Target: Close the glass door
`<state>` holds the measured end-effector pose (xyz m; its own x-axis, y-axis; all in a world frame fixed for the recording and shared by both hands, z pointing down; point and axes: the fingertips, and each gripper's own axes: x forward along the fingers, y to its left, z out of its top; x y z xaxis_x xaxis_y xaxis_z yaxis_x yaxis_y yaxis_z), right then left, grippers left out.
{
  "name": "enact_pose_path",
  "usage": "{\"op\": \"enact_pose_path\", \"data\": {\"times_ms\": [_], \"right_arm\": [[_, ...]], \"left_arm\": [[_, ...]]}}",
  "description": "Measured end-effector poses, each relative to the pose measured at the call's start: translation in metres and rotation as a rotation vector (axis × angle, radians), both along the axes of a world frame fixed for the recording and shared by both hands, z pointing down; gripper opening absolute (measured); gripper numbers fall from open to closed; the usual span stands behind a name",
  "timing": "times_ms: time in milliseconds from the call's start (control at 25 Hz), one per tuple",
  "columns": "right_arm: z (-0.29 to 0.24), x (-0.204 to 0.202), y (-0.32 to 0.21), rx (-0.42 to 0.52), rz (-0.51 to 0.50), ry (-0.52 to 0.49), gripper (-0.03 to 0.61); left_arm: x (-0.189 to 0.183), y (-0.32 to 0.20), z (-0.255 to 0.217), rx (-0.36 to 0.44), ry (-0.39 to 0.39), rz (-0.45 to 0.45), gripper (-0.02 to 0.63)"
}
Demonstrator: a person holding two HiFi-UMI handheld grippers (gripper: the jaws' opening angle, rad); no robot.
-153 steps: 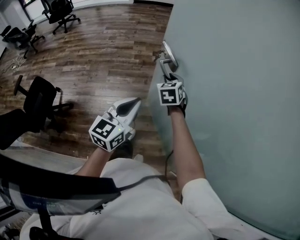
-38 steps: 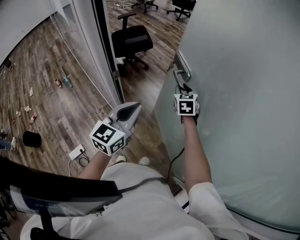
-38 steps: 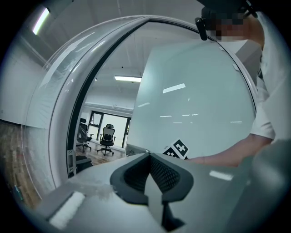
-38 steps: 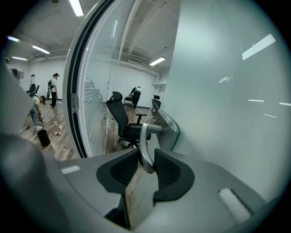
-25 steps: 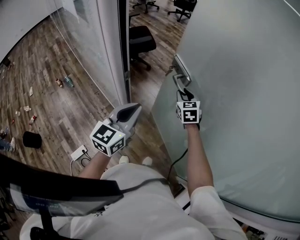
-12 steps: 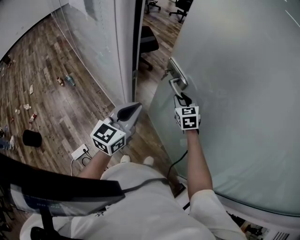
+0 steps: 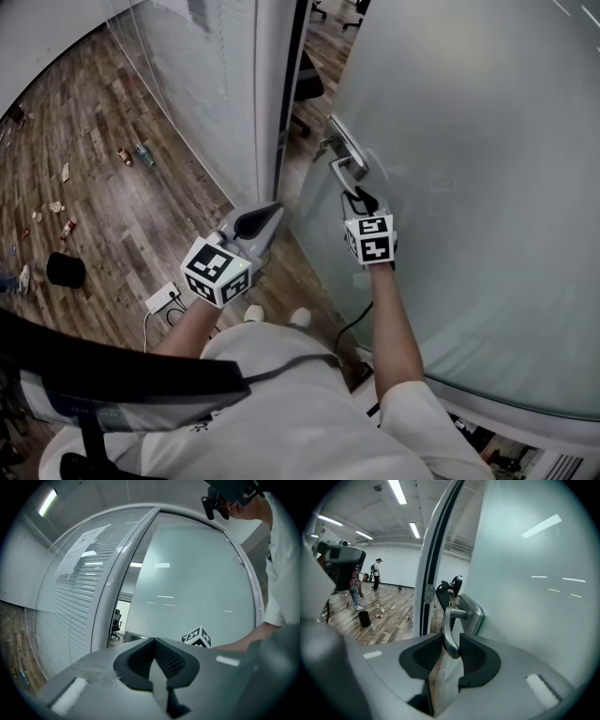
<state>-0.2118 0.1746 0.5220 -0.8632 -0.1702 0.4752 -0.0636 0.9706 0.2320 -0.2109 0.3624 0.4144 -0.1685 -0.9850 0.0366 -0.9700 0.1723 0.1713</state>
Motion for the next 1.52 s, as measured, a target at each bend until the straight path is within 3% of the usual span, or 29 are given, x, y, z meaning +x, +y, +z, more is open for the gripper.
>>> {"op": "enact_pose_path", "data": {"times_ms": [840, 1520], "right_arm": [[-0.017, 0.027, 0.099, -0.038, -0.184, -0.007, 0.113], [-0.012, 0.031, 0.114, -0.024, -0.156, -0.001, 0.134]], "left_arm": [[0.019, 0.007, -0.026, 0.009, -0.024, -0.006, 0.000], [0.021, 0.006, -0.023, 0.023, -0.026, 0.005, 0.000]]}}
